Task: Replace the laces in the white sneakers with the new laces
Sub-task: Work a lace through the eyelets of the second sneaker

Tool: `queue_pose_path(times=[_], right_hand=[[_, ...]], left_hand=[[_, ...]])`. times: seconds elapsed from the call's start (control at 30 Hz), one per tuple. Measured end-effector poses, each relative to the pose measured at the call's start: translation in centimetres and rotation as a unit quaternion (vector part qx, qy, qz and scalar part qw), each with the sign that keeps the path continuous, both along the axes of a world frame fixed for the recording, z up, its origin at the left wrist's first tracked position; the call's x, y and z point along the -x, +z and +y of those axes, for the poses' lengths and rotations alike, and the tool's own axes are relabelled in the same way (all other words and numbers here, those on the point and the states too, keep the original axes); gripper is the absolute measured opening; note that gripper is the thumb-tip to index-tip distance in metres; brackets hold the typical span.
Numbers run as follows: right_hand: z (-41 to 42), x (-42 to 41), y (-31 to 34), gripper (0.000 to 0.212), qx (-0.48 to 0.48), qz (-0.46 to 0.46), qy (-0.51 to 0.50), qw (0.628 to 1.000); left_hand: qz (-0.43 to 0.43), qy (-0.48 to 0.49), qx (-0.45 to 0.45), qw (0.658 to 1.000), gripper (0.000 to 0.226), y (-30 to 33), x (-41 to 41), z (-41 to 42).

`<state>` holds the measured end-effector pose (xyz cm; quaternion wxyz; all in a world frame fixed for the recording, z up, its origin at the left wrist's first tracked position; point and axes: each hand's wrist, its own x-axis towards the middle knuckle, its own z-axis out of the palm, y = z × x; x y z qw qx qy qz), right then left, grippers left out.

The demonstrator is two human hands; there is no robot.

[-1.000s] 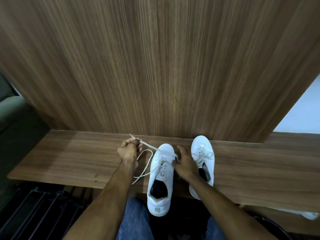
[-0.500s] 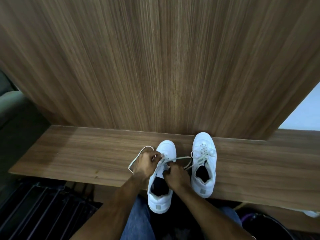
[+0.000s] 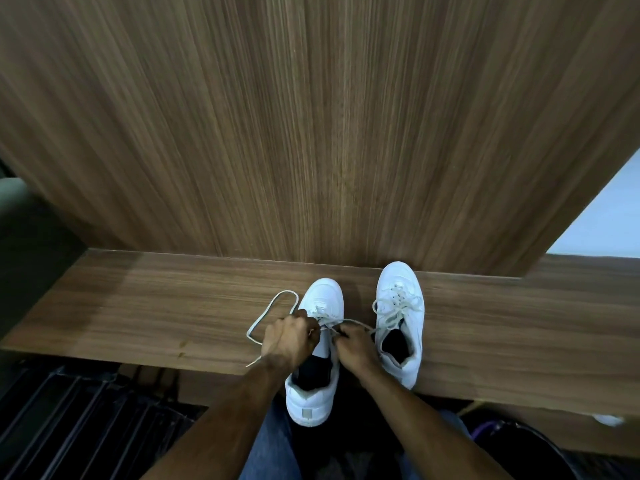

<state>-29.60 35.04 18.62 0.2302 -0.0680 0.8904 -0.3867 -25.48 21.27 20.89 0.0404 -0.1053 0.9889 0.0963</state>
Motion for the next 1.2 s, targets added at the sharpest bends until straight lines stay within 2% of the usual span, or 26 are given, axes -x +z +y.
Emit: queue_pose_path(times=[0.2, 0.27, 0.37, 0.5, 0.67, 0.77, 0.9, 1.03, 1.13, 1.2], right_hand=[[0.2, 0.1, 0.2, 0.028, 0.028, -0.001, 0.002, 1.000], [0.2, 0.2, 0.0, 0.038, 0.035, -0.001, 0.007, 0.999], [0.3, 0.3, 0.1, 0.040, 0.033, 0.009, 0.016, 0.999], [0.3, 0.3, 0.1, 0.032, 0.031, 0.009, 0.025, 0.999], [0.2, 1.1, 0.6, 0.025, 0.077, -0.014, 0.013, 0.997], [0.0, 1.7, 0.9, 0.025, 0.035, -0.013, 0.037, 0.999], [-0.7, 2.2, 1.4, 0.021, -0.061, 0.044, 0.068, 0.995], [-0.6, 2.6, 2.3, 0.022, -0.136, 0.080, 0.112, 0.981], [0.6, 3.6, 4.5, 0.015, -0.118, 0.119, 0.058, 0.984], [1.7, 5.4, 6.7, 0.015, -0.018, 0.141, -0.059, 0.988]], left_hand=[[-0.011, 0.013, 0.031, 0.999, 0.028, 0.1, 0.1, 0.7], [-0.013, 0.009, 0.029, 0.999, 0.027, 0.0, 0.1, 0.8], [-0.018, 0.036, 0.005, 0.999, 0.030, -0.3, 0.4, 0.4], [-0.022, 0.030, -0.006, 0.999, 0.028, -0.3, 0.7, 0.7], [-0.014, 0.007, 0.009, 1.000, 0.022, 0.9, 0.6, 1.2], [0.000, 0.013, -0.019, 1.000, 0.021, 0.3, 0.4, 0.8], [0.038, 0.002, -0.007, 0.999, 0.023, -0.4, 0.0, 0.3], [0.072, 0.071, -0.074, 0.992, 0.032, -0.6, -0.9, -0.1], [0.063, 0.144, -0.141, 0.977, 0.042, -0.4, -1.5, -0.6], [0.039, 0.177, -0.181, 0.967, 0.044, -0.1, -1.6, -0.7]])
